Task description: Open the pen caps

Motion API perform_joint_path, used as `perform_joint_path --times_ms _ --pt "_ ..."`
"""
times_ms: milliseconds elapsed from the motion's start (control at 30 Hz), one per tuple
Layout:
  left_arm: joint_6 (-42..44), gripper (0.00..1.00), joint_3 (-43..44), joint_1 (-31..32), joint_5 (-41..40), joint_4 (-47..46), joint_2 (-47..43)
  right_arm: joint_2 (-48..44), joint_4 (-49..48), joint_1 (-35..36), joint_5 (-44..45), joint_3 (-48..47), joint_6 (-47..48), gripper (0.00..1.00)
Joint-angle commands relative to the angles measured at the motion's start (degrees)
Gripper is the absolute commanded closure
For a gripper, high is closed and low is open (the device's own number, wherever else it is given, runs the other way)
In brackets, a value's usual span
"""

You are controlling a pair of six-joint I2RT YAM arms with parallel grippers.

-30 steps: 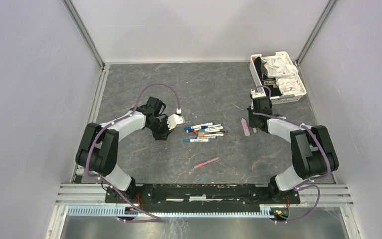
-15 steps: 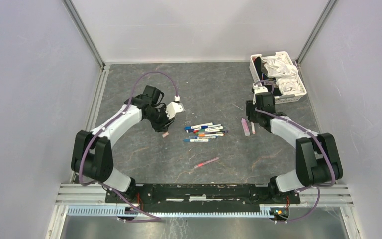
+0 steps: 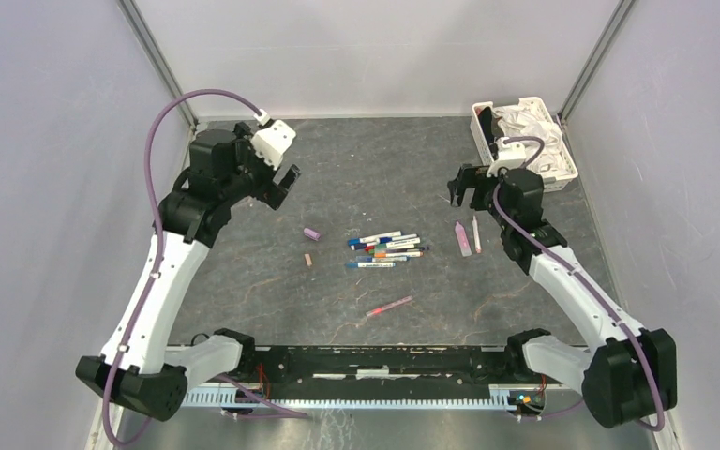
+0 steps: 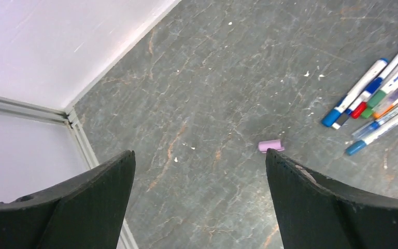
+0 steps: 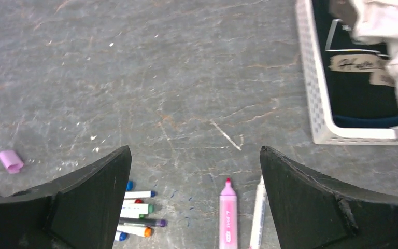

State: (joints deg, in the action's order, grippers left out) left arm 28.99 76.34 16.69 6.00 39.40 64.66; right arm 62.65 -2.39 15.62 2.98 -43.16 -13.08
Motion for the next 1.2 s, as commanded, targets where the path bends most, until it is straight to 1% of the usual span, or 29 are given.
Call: perform_joint_path --times_ms 0,33,100,133,233,300,333,367,400,433,467,533,667,833,967,1167 --pt "-7.96 0.0 1.05 0.1 1.51 1.24 1.62 3.63 -0.69 2.41 -7.9 -1.31 1.17 0.02" --pt "-8.13 0.0 1.4 0.09 2.8 2.09 1.99 5.69 3.83 5.34 -3.7 -4.07 2.98 0.02" --pt "-7.89 0.0 1.91 0.07 5.11 3.4 2.53 9.61 8.53 10.52 5.11 -7.84 5.83 0.02" --pt "-7.6 0.0 1.97 0.08 6.0 3.95 2.57 11.22 9.9 12.5 6.53 -8.91 6.25 0.02" --pt "-6.84 0.0 1.92 0.1 7.75 5.04 2.13 14.92 9.56 16.08 5.24 -10.46 8.09 0.02" --pt "-5.14 0.0 1.72 0.1 10.01 6.7 1.54 17.8 9.44 17.21 0.64 -11.86 10.64 0.02" --pt "-4.14 0.0 1.51 0.1 11.29 7.5 1.21 20.57 10.88 17.78 -1.51 -14.22 12.29 0.06" --pt "-2.97 0.0 1.3 0.09 12.6 8.36 0.95 24.48 13.63 18.19 -4.76 -16.8 14.91 0.16" --pt "-1.89 0.0 0.83 0.22 12.93 8.63 0.81 28.16 17.75 18.33 -8.58 -20.98 16.6 0.29" --pt "-1.76 0.0 0.55 0.38 11.93 8.53 0.97 32.79 21.64 18.65 -9.89 -25.78 17.87 0.37" --pt "-1.89 0.0 0.7 0.5 11.11 8.58 1.7 35.84 24.81 19.0 -10.26 -29.22 18.9 0.38" --pt "-1.37 0.0 1.28 0.54 11.26 9.67 3.47 39.66 25.63 20.17 -9.28 -31.92 20.58 0.36" --pt "-0.47 0.0 -0.31 0.62 13.5 9.77 3.02 42.73 22.87 21.47 -11.8 -32.14 22.55 0.33" --pt "-0.12 0.0 -0.96 0.63 14.52 10.61 2.94 46.33 23.51 24.4 -12.31 -33.13 25.56 0.31" --pt "0.42 0.0 0.02 0.63 15.47 12.51 3.61 48.34 23.5 25.78 -10.99 -33.72 26.53 0.31" --pt "1.06 0.0 0.09 0.62 16.5 12.97 3.03 50.94 22.75 25.89 -11.12 -35.25 26.35 0.35"
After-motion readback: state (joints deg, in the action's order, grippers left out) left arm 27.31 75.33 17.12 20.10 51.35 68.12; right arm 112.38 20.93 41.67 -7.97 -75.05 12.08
